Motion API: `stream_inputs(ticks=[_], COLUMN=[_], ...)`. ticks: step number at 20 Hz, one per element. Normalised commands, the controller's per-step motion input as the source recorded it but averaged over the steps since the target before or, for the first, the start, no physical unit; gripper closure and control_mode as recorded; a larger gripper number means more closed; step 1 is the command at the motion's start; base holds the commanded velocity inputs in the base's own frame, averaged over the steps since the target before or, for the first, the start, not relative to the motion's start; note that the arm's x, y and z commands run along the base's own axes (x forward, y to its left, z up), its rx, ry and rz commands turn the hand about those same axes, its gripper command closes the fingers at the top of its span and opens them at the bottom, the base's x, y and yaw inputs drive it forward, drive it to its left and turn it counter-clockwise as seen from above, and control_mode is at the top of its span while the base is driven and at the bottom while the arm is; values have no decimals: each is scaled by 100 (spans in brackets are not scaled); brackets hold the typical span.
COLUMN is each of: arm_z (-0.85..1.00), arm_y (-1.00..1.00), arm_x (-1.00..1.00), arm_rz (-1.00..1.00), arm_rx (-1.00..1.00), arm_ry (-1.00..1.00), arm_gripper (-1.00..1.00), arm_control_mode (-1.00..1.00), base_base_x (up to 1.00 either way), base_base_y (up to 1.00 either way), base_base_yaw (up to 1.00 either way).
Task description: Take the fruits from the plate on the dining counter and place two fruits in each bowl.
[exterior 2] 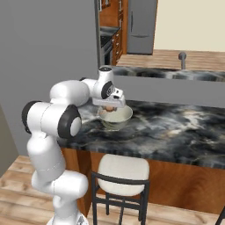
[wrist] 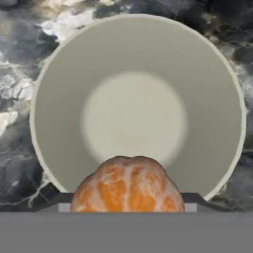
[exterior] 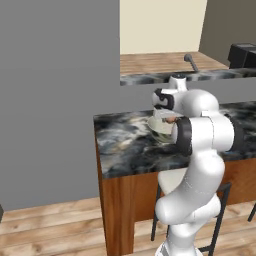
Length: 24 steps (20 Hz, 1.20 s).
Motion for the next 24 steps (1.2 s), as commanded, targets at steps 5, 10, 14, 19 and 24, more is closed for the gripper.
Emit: stream_inputs(ticks=[5, 10, 14, 19, 24], arm_z=[-30, -53, -40, -33, -36], arm_y=[-4, 0, 0, -6, -16], arm_x=[19, 8, 13, 13, 6], arm_rz=[0, 0, 0, 0, 0], arm_rx=[0, -1, 0, 0, 0], arm_ry=[11, 9, 2, 0, 0], arm_gripper=[100, 100, 100, 100, 100], arm_control_mode=[-100, -100, -100, -100, -100], base_base_x=[0, 0, 0, 0, 0], base_base_y=[0, 0, 0, 0, 0], base_base_yaw=[0, 0, 0, 0, 0])
